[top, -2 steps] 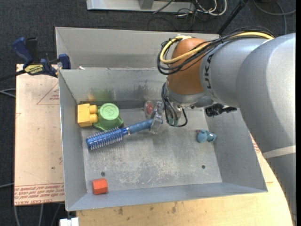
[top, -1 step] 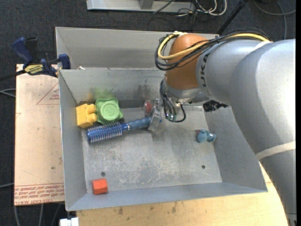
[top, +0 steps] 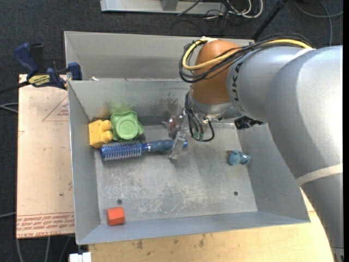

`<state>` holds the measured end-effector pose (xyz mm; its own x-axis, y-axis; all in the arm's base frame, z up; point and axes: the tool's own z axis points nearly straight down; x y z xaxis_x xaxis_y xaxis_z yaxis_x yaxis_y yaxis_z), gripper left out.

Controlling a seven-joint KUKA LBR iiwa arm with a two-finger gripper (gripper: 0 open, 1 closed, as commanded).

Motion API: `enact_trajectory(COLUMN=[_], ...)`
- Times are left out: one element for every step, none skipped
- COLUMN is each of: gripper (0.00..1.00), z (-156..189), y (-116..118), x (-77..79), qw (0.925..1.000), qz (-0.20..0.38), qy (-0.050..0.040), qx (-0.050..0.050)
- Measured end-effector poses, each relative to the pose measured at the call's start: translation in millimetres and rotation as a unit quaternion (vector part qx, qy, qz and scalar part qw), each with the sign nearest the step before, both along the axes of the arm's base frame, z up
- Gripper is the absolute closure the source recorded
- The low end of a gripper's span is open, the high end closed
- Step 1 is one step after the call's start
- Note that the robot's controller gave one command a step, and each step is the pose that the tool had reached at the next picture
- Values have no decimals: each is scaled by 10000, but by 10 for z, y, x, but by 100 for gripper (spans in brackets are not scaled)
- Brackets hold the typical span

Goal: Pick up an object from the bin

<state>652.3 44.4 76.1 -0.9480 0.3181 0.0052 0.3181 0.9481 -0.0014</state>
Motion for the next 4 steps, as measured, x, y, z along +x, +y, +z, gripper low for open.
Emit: enact_trajectory(gripper=[100,100,100,0], z=[-18,-39,1090,1041], y=[-8,9,-2,-2], x=[2,-148,5,-11], qw=[10000,10000,9994,9994], qz=[1,71,335,338], qy=[-26,-64,-76,-42], qx=[-8,-2,-3,-3])
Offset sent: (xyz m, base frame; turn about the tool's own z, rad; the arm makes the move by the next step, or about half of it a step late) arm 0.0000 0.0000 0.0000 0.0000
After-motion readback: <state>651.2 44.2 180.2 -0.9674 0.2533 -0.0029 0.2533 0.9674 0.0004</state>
